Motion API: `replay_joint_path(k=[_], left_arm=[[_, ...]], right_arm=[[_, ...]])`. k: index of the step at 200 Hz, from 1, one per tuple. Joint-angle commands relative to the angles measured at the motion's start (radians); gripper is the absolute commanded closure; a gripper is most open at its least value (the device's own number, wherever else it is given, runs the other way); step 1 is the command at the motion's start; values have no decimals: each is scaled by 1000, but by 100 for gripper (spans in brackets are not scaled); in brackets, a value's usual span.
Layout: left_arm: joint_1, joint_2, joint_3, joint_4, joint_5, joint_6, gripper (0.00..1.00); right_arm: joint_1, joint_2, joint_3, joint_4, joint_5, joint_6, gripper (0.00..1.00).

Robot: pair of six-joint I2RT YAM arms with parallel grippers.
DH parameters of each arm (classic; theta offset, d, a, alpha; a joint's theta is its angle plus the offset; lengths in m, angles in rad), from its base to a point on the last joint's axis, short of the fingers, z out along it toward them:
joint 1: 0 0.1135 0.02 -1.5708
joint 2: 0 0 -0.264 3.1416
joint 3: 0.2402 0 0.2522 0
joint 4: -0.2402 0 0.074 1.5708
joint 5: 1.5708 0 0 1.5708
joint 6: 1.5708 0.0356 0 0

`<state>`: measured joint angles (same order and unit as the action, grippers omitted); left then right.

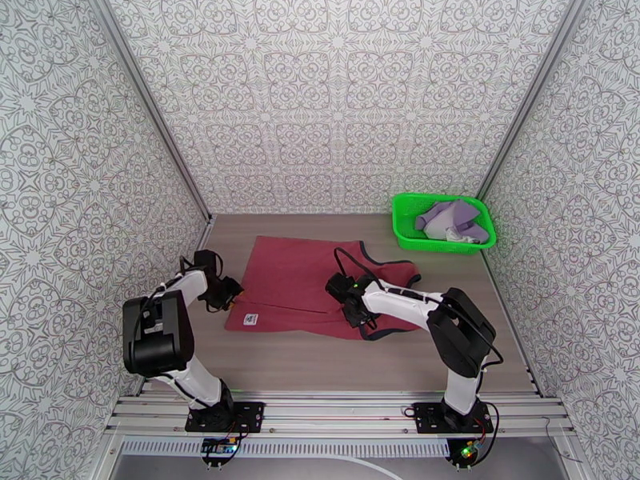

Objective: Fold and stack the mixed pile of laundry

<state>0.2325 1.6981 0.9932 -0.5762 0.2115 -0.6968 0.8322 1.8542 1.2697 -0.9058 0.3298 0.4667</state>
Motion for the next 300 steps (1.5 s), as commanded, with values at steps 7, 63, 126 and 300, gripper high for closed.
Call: replay_joint_path(k=[7, 63, 126, 300], left_arm=[[-12, 30, 15, 38, -4, 26, 62], [-22, 65, 27, 32, -44, 64, 62], [-42, 86, 77, -11, -87, 93, 63], [-207, -154, 40, -230, -191, 72, 65]], right_arm=[[-19, -62, 33, -66, 29, -2, 39], [-46, -66, -31, 7, -45, -149, 36], [-145, 1, -91, 200, -338, -225, 35], [-300, -364, -318, 222, -595, -68, 77]])
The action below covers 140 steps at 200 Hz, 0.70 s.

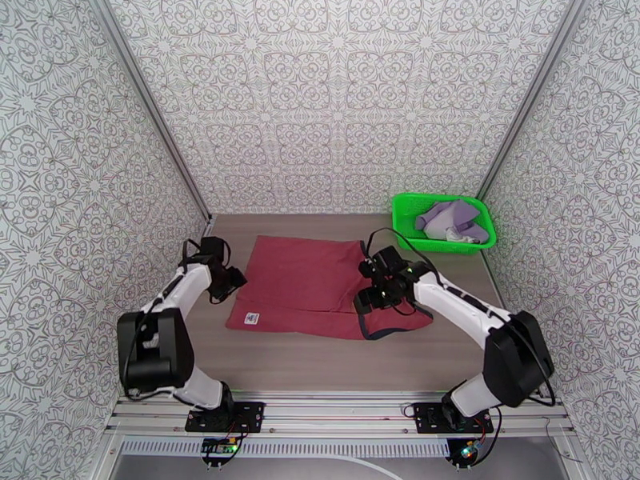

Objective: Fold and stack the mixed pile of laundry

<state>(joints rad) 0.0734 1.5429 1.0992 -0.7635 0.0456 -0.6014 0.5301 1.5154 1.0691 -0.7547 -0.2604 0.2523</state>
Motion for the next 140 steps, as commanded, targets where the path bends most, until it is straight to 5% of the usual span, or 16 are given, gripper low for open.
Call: replay_joint_path(k=[1, 10, 101, 140], left_arm=[[-49, 2, -69, -37, -24, -26, 65], [-57, 18, -101, -4, -19, -38, 69], [-135, 200, -138, 55, -116, -99, 73], [-213, 185, -157, 7, -126, -140, 73]], right_arm=[[2, -26, -123, 75, -3, 150, 79], [3, -32, -162, 106, 22, 180, 100], [-42, 118, -236, 121, 321, 366, 100], [-85, 153, -223, 124, 282, 390, 100]])
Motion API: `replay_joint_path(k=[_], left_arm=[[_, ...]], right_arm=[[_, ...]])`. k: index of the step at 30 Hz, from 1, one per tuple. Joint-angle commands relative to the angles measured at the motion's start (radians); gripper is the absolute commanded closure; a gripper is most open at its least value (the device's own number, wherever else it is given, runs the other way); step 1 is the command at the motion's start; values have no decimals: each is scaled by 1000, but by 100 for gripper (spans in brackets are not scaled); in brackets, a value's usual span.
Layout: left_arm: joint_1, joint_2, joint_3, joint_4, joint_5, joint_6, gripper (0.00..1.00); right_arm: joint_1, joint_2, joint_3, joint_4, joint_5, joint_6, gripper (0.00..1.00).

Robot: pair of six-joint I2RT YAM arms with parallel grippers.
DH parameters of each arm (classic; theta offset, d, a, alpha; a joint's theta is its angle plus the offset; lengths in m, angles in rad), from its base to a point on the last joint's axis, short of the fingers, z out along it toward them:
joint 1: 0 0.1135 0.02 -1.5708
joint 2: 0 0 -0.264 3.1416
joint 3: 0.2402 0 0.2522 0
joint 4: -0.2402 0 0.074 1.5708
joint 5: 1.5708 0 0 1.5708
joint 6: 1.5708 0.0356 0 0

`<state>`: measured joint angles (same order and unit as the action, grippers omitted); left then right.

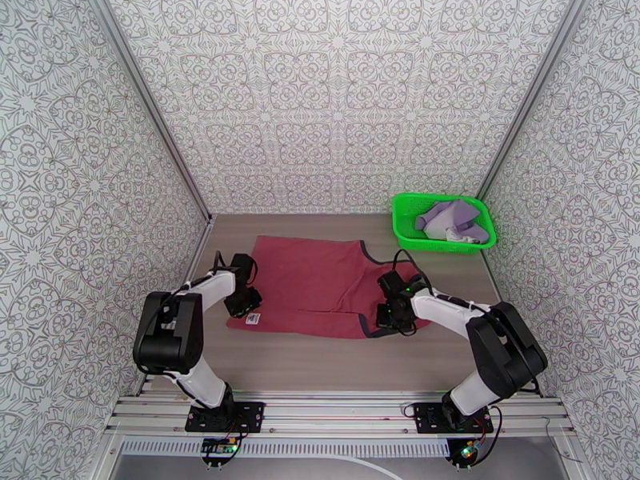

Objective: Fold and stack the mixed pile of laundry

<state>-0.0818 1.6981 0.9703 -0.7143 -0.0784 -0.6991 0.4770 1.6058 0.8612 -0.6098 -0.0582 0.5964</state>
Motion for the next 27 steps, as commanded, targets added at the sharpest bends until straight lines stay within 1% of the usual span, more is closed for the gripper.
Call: replay_joint_path(k=[1, 7, 11, 15, 19, 21, 24, 27], left_arm=[[-59, 29, -28, -44, -2, -44, 73], [-102, -28, -98, -80, -20, -81, 72], [-108, -79, -133, -101, -35, -92, 71], [-108, -126, -114, -139, -56, -94, 68], [-106, -152, -44, -178, -84, -75, 61], [-99, -151, 11, -200, -102, -57, 57], [-77, -143, 133, -239, -123, -17, 50], [-38, -129, 282, -276, -142, 32, 44]], right_arm=[[-32, 62, -15, -23, 79, 48, 100], [-53, -2, -65, -46, 64, 138, 100], [-66, -78, -86, -93, 111, 170, 100], [-82, -144, -75, -139, 141, 149, 100], [-83, -165, -11, -162, 115, 77, 99], [-83, -173, 33, -184, 102, 32, 94], [-84, -196, 131, -230, 84, -56, 82], [-84, -200, 266, -266, 65, -177, 65]])
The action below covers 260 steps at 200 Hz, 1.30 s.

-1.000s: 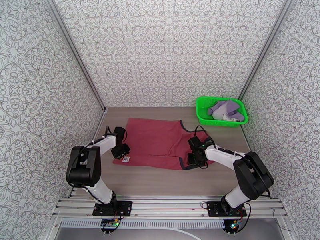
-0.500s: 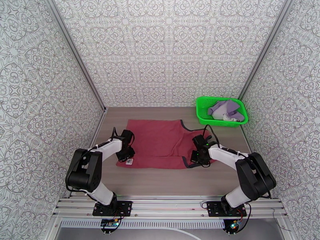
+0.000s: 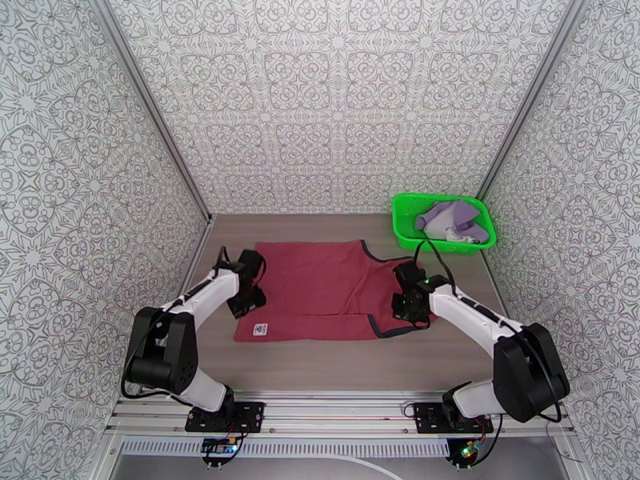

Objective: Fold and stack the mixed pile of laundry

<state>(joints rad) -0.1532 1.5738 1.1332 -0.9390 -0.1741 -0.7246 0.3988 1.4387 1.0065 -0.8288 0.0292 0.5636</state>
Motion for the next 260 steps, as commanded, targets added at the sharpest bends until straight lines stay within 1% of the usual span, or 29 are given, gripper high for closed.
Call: replay_joint_path(k=[1, 13, 28, 53, 64, 68, 83, 90, 97, 101, 112, 114, 116, 129, 138, 148, 157, 164, 175, 177, 181, 191, 226, 260], left_arm=[[52, 4, 171, -53, -43, 77, 42], [90, 32, 250, -27, -8, 121, 38], [141, 86, 328, 44, 85, 186, 35], [208, 240, 450, 164, 237, 324, 34], [236, 327, 519, 183, 306, 373, 36], [243, 360, 546, 186, 330, 391, 36], [262, 472, 654, 181, 401, 472, 36], [262, 522, 699, 177, 415, 518, 41], [259, 562, 738, 179, 462, 573, 46], [257, 583, 759, 179, 481, 607, 54], [251, 645, 846, 137, 511, 676, 61], [252, 673, 866, 126, 517, 687, 64], [250, 691, 888, 112, 522, 698, 64], [247, 806, 1072, 7, 493, 721, 64], [248, 894, 1206, -73, 466, 716, 63], [250, 990, 1355, -155, 463, 707, 61], [251, 1058, 1455, -205, 447, 694, 60], [252, 1093, 1498, -219, 433, 685, 59], [252, 1111, 1500, -206, 429, 677, 57], [253, 1112, 1498, -200, 405, 674, 55], [253, 1111, 1487, -190, 393, 672, 54], [256, 1106, 1459, -171, 395, 666, 52], [266, 1107, 1424, -157, 414, 650, 50], [256, 1134, 1422, -167, 413, 652, 47]], right_arm=[[-6, -23, 172, -49, -38, -196, 58], [-6, 14, 264, -58, -71, -282, 47], [-5, 91, 376, -56, -114, -377, 39], [-7, 251, 534, -22, -188, -484, 35], [-8, 322, 607, -17, -224, -514, 35], [-9, 349, 631, -16, -232, -522, 30], [-11, 443, 733, -23, -254, -551, 28], [-11, 482, 772, -26, -259, -560, 27], [-12, 519, 810, -31, -266, -567, 27], [-12, 538, 830, -36, -271, -572, 27], [-12, 588, 878, -51, -284, -578, 27], [-13, 595, 889, -54, -286, -580, 27], [-12, 604, 897, -57, -290, -581, 27], [-13, 652, 939, -72, -308, -586, 27], [-14, 676, 955, -76, -317, -585, 27], [-13, 695, 966, -79, -327, -585, 27], [-14, 710, 968, -78, -337, -585, 27], [-14, 716, 967, -75, -344, -582, 26], [-14, 727, 964, -73, -357, -581, 26], [-14, 728, 964, -73, -360, -581, 26], [-14, 731, 963, -72, -362, -580, 26], [-15, 737, 963, -72, -368, -580, 26], [-14, 752, 963, -67, -382, -569, 26], [-14, 758, 957, -62, -394, -555, 25]])
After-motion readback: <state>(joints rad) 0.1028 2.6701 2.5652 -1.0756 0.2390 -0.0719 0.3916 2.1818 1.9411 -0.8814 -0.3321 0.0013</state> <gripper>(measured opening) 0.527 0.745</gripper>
